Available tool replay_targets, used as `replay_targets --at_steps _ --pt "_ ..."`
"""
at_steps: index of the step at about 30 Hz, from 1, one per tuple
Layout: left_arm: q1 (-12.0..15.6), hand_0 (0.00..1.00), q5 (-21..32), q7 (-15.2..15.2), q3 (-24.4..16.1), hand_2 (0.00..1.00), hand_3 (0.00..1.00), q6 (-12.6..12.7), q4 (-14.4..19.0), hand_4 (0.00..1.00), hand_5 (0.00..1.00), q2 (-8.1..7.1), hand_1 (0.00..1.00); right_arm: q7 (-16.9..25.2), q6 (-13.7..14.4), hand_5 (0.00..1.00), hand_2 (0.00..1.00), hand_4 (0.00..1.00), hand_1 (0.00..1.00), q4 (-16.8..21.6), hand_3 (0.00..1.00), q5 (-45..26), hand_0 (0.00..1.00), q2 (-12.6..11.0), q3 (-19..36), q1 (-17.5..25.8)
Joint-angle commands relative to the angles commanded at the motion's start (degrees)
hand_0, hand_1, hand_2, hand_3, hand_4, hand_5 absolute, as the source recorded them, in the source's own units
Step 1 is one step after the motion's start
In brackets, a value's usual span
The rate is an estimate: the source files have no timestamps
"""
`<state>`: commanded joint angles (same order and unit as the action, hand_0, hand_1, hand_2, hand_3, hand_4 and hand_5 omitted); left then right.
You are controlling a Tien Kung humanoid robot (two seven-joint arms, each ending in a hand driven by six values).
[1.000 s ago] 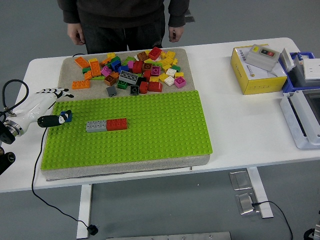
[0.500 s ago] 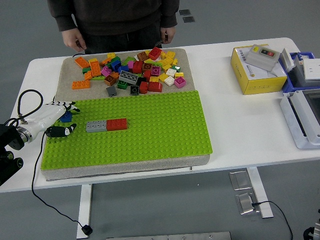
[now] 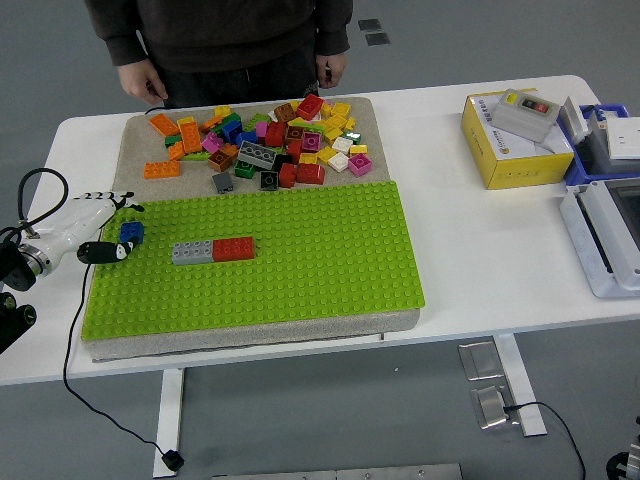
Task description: Pick up the brick,pile it on top of brick,press brick,pick up the brick,pile it on top of brick,press brick
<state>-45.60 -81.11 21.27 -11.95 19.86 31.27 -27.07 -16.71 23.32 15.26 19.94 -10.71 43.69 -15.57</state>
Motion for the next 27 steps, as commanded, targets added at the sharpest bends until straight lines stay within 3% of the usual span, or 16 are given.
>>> replay_targets --at_steps 9,27 --pt "-0.41 0.957 3.42 0.04 2.81 0.972 0.828 -0.24 -2.42 0.608 0.280 0.71 0.976 0.33 -0.04 0.934 0.530 0.041 0.549 0.08 0.665 -0.78 0.586 -0.02 -0.91 -0.11" --pt "-0.74 0.955 6.19 0.35 5.15 0.966 0.790 -0.28 -4.09 0.611 0.286 2.21 0.973 1.32 -0.24 0.935 0.530 0.041 0.548 0.14 0.665 -3.48 0.586 -0.14 -3.50 -0.29"
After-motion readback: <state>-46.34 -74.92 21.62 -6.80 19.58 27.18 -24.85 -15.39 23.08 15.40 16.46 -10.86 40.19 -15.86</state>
